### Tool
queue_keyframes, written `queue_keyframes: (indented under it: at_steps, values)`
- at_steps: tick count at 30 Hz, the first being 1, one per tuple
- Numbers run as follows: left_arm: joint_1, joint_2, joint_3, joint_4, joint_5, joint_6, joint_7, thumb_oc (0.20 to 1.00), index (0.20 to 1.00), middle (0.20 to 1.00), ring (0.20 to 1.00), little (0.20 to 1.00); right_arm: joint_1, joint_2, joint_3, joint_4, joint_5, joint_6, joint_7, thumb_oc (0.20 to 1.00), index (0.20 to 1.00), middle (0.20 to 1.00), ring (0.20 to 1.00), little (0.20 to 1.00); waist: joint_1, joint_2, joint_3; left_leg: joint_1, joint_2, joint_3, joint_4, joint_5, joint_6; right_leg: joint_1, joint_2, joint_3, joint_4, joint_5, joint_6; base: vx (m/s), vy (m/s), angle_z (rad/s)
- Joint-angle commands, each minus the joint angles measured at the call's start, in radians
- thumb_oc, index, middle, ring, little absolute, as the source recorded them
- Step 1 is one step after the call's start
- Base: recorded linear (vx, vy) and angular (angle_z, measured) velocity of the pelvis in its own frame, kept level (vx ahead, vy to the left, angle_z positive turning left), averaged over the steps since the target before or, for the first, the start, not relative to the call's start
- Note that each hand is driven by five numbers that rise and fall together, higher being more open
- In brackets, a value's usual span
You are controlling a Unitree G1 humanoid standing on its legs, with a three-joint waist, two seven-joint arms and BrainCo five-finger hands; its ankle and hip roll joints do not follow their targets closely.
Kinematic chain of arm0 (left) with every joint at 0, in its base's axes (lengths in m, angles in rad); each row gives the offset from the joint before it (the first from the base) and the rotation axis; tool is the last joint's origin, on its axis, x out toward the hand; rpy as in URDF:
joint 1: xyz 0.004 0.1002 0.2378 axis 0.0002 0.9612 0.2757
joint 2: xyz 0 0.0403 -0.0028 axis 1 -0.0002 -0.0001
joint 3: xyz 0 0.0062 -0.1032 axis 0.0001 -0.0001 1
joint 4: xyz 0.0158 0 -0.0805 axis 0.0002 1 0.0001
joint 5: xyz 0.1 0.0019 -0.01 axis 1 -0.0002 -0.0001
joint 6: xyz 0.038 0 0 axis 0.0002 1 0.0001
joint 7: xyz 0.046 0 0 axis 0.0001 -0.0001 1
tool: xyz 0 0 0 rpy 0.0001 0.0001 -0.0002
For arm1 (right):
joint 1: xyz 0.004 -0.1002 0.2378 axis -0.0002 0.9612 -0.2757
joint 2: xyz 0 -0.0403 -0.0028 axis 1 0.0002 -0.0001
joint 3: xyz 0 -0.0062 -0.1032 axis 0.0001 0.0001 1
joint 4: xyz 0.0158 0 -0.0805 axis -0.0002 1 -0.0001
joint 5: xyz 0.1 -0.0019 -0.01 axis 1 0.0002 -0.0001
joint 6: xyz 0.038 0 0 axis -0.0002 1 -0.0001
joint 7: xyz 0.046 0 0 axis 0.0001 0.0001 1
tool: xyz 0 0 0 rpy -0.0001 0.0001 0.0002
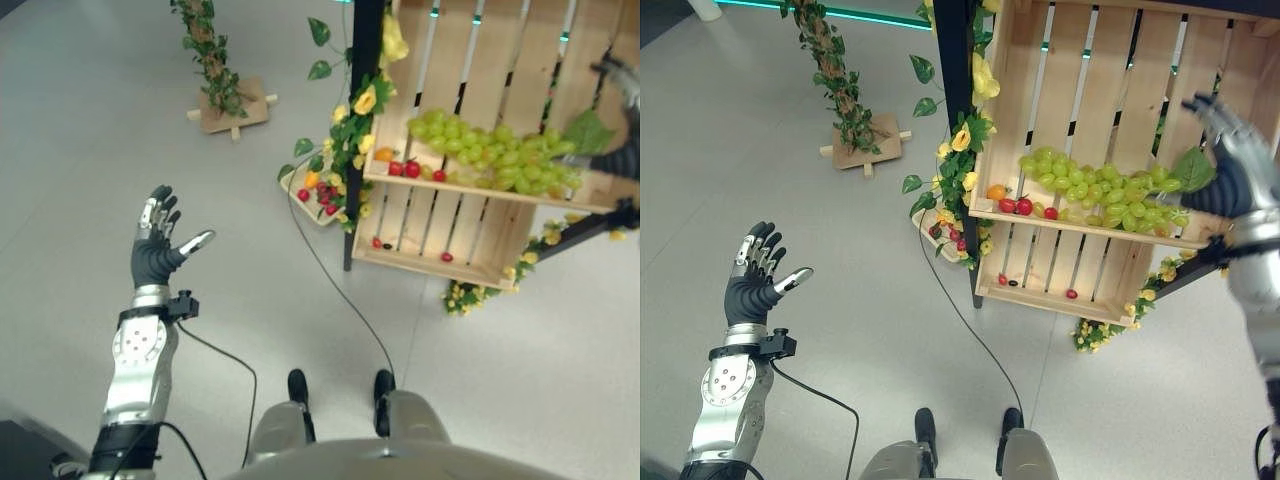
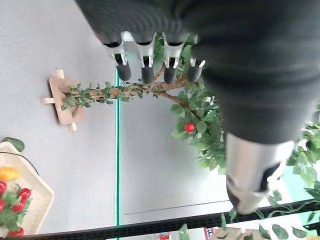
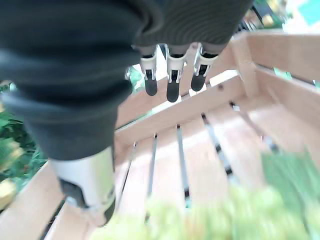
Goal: Pick up the fruits from the basket on one side to the basket on the other side
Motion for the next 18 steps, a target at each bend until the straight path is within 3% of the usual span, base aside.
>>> queue_keyframes:
  at_steps: [1,4,5,7,12,18]
  values:
    - [0.026,0.033,0.051,-0.063,0.038,-0.088,0.024,1.0,1.0,1.0,1.0,1.0,-0.017,0.074,-0.033,-0.092,0.127,-0.103,0.003,1.0,1.0,1.0,1.0,1.0,-0.012,-0.045,-0.046,0.049,-0.038,0.006,0.038,-0.118,0.032,0.032,0.012,0.025,-0.066,0.052,0.055,0.0,0.0,0.0]
    - [0.035,0.032,0.05,-0.064,0.037,-0.096,0.031,1.0,1.0,1.0,1.0,1.0,0.034,0.154,-0.028,-0.146,0.205,-0.146,0.034,1.0,1.0,1.0,1.0,1.0,-0.02,-0.045,-0.05,0.058,-0.039,0.007,0.031,-0.116,0.032,0.036,0.013,0.026,-0.067,0.055,0.057,0.0,0.0,0.0]
    - [0.038,0.027,0.05,-0.064,0.036,-0.104,0.039,1.0,1.0,1.0,1.0,1.0,0.063,0.221,-0.009,-0.168,0.287,-0.171,0.058,1.0,1.0,1.0,1.0,1.0,-0.025,-0.042,-0.051,0.064,-0.04,0.01,0.024,-0.114,0.032,0.041,0.013,0.026,-0.07,0.058,0.058,0.0,0.0,0.0]
    - [0.04,0.027,0.051,-0.061,0.036,-0.107,0.041,1.0,1.0,1.0,1.0,1.0,0.076,0.245,0.002,-0.17,0.324,-0.178,0.074,1.0,1.0,1.0,1.0,1.0,-0.027,-0.042,-0.053,0.068,-0.041,0.011,0.02,-0.113,0.032,0.043,0.013,0.025,-0.072,0.058,0.058,0.0,0.0,0.0]
    - [0.048,0.02,0.038,-0.055,0.045,-0.12,0.059,1.0,1.0,1.0,1.0,1.0,0.143,0.377,0.124,-0.174,0.632,-0.191,0.229,1.0,1.0,1.0,1.0,1.0,-0.034,-0.039,-0.057,0.088,-0.043,0.016,0.004,-0.112,0.03,0.056,0.014,0.025,-0.079,0.057,0.059,0.0,0.0,0.0]
    - [0.067,0.008,0.038,-0.051,0.049,-0.131,0.069,1.0,1.0,1.0,1.0,1.0,0.197,0.404,0.22,-0.176,0.716,-0.175,0.279,1.0,1.0,1.0,1.0,1.0,-0.04,-0.035,-0.06,0.095,-0.045,0.023,-0.003,-0.105,0.028,0.06,0.014,0.027,-0.086,0.065,0.059,0.0,0.01,-0.03]
